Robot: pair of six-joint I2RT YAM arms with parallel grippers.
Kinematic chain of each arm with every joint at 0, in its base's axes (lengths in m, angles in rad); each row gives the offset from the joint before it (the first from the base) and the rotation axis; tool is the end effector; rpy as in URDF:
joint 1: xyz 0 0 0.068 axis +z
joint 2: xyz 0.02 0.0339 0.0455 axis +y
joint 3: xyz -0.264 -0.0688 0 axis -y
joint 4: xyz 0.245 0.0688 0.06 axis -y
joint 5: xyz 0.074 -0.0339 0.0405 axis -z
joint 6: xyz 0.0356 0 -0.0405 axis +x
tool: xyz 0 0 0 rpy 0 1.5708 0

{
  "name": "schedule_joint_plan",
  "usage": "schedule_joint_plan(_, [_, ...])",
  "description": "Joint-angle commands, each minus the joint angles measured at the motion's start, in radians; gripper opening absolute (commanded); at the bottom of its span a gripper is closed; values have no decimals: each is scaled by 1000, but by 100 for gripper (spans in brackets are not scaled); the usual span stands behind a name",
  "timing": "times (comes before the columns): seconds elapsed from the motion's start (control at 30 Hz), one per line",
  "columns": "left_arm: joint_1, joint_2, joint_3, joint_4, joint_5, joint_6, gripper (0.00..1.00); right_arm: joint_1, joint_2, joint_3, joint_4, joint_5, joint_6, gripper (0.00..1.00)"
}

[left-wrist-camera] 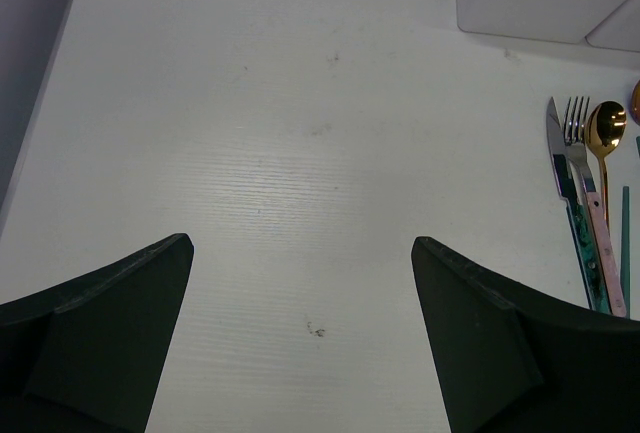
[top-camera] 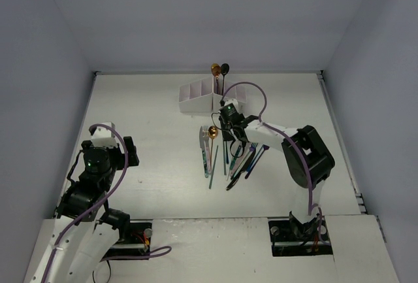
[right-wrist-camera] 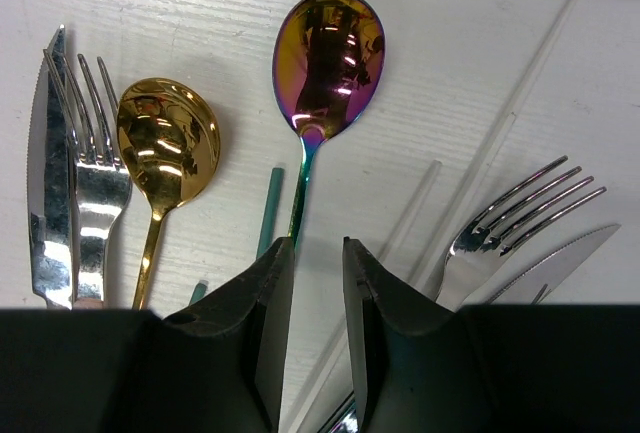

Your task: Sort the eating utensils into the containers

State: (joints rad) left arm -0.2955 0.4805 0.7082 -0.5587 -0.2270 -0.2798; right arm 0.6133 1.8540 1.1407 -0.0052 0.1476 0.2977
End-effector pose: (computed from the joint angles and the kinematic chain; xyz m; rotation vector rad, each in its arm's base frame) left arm 0.1112 -0.0255 0.3140 -0.1390 1.8917 -0.1762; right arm 0.3305 0.2262 0.1802 -0.2849 2.2811 0.3063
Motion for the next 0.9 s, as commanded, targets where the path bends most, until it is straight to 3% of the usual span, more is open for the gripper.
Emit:
schedule_joint_plan(0.0, [-4, 20, 10, 68, 9, 13, 90, -9, -51, 14, 14, 14, -2, 23])
schedule_joint_plan(0.87, [-4, 23, 10, 69, 9, 13, 90, -29, 88, 117, 16, -3, 83, 20])
